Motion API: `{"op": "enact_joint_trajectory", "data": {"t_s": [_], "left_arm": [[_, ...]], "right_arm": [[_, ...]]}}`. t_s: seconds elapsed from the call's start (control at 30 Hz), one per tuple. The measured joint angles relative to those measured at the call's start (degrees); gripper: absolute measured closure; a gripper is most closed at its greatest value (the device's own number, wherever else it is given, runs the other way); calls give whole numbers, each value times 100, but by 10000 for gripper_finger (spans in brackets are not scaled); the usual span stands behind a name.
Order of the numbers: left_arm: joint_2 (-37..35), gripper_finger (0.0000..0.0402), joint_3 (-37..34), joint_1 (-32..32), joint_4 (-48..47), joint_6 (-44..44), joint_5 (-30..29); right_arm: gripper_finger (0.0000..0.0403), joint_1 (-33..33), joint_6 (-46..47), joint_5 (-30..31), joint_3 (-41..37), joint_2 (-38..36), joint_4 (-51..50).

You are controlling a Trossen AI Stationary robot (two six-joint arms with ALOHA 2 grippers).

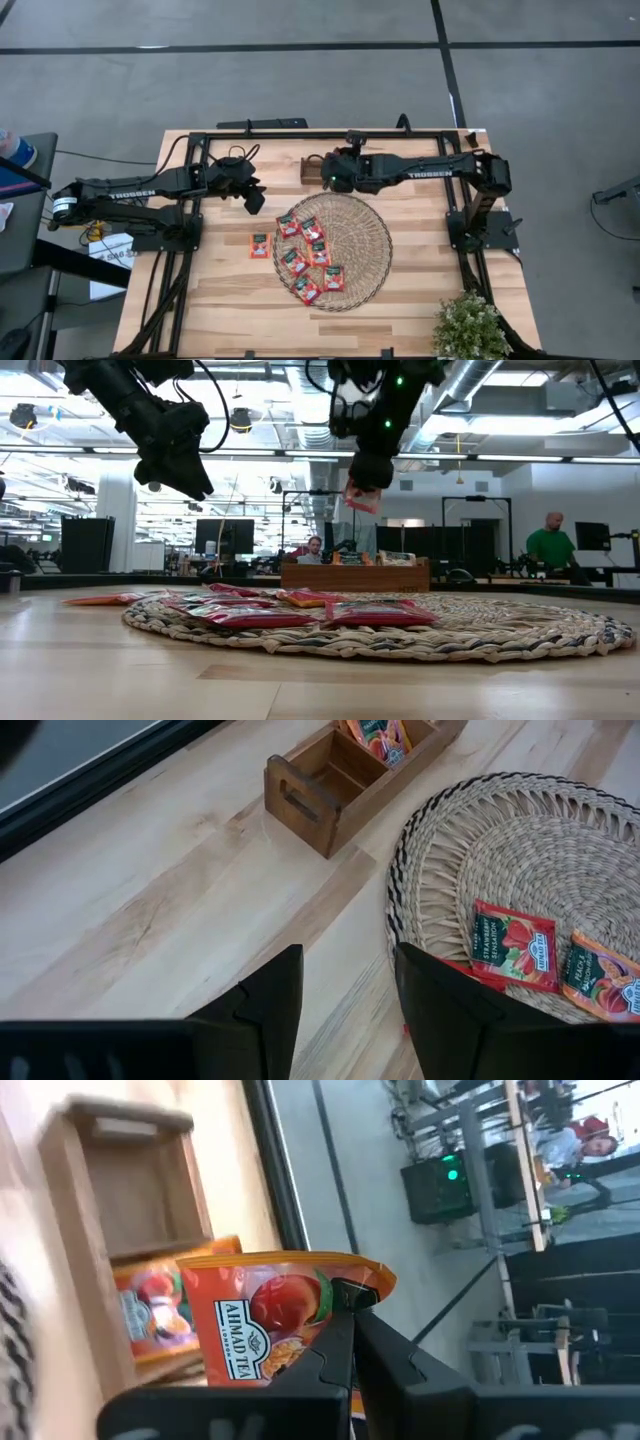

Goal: Pick & Place Tea
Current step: Put the right orange tea bag into the middle slot of the wooden organizer

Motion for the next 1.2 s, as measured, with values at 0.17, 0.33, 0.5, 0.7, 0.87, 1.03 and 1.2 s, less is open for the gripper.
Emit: {"op": "enact_joint_trajectory", "data": {"t_s": [0.17,0.33,0.5,0.7,0.87,1.03,1.2], "left_arm": [[0,250,0,0,3,-7,-43],[0,250,0,0,65,-7,-53],[0,250,0,0,218,11,-99],[0,250,0,0,295,14,-99],[0,250,0,0,293,13,-106],[1,250,0,0,291,7,-138],[0,250,0,0,295,32,-140]], "right_arm": [[403,-154,-302,-354,-290,1,454],[403,-157,-378,-479,-610,-1,936],[403,-194,-639,-790,-971,-1,1477],[403,-314,-688,-900,-1134,197,1572],[403,-359,-1114,-846,-1096,550,1885],[403,-443,-1217,-603,-970,661,1961],[403,-616,-1214,-589,-971,657,1935]]}}
